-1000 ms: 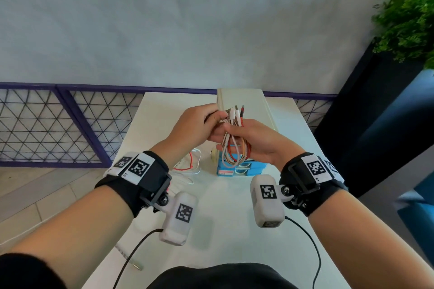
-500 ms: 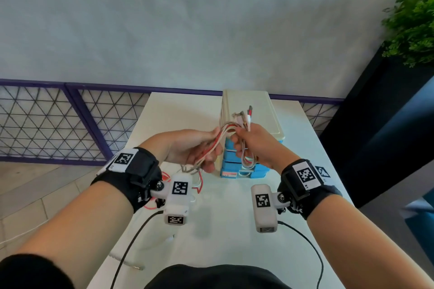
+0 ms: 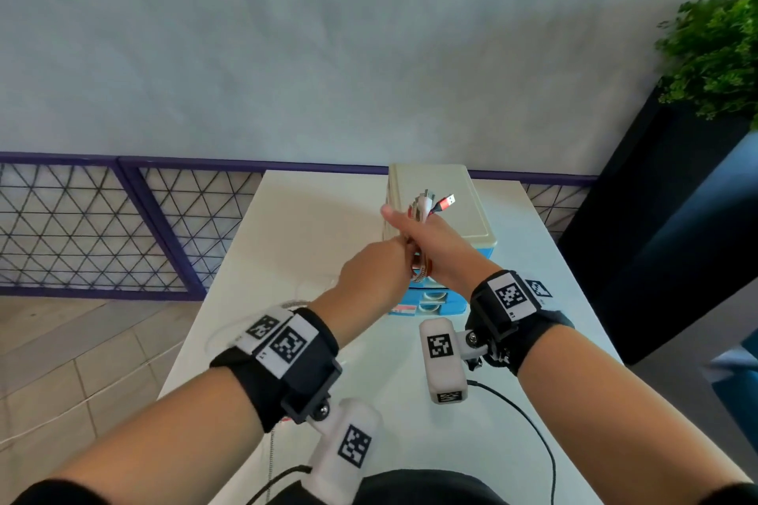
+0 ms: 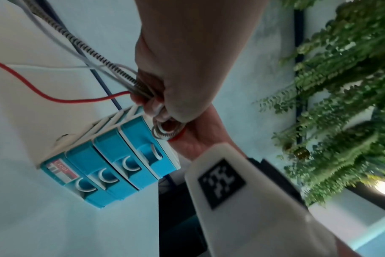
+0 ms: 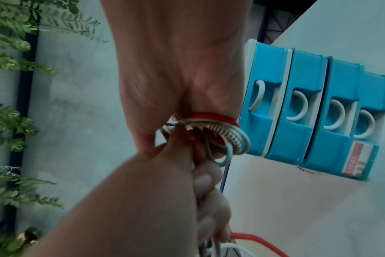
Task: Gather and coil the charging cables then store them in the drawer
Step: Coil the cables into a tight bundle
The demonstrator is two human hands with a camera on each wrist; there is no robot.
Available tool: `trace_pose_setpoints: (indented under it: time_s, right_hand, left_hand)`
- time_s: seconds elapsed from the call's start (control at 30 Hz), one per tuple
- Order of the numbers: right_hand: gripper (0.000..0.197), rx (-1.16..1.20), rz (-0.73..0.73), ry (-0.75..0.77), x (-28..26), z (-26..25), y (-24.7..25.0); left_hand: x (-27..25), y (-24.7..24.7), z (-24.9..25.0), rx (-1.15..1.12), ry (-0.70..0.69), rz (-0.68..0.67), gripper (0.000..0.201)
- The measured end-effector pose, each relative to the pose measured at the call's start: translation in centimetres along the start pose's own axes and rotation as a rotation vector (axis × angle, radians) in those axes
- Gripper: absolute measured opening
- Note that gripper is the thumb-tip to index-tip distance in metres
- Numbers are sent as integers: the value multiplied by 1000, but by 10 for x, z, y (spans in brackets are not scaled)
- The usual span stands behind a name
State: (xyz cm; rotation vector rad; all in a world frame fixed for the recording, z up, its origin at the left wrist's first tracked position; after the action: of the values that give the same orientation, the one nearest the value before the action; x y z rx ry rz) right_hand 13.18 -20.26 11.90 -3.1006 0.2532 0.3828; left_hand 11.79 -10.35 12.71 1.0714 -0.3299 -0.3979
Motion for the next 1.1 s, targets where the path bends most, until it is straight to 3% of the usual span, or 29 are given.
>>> trace_pose_setpoints:
  time_s: [0.1, 0.2, 0.3, 0.47, 0.6, 0.7, 0.77, 0.87, 1.0, 1.1]
  right_hand:
    - [26, -98, 85, 64, 0, -2, 0]
    - [22, -92, 179, 98, 1, -6, 3]
    - [17, 181, 177, 102, 0, -8, 1]
    - [23, 513, 67, 130, 0, -9, -4]
    - [22, 558, 57, 149, -2, -8, -7]
    - [23, 553, 145, 185, 0, -17, -6]
    - [25, 554, 150, 191, 1, -25, -4]
    - [26, 619, 55, 139, 0, -32, -2]
    - [27, 699, 3, 95, 0, -38, 12]
    - [27, 687, 24, 107, 1, -40, 23]
  left_hand:
    - [-1, 1, 8, -12, -47, 16, 31]
    - [2, 7, 5, -159, -93, -111, 29]
    - [1, 8, -3, -321, -159, -337, 34]
    - [1, 12, -22, -603, -146, -521, 22]
    - [6, 16, -26, -573, -102, -550, 23]
    - [4, 10, -29, -361, -71, -541, 37]
    - [-2, 2, -32, -342, -60, -525, 45]
    - [-8, -2, -35, -554, -23, -519, 52]
    - [-11, -3, -59, -1074, 172, -702, 39]
    - [-12, -2, -75, -1168, 228, -791, 39]
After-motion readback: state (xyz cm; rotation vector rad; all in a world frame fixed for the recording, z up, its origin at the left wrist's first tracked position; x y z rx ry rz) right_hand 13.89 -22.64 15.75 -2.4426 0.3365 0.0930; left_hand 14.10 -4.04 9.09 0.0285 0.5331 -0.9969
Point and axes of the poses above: each hand's wrist, its own x-axis towards the middle knuckle, its own y-axis out of the back of the hand, z = x × y, the point moved 3 cm from there along x, towards the middle knuckle, and after that the axes turned 3 degrees about z, right-handed, at the moved point
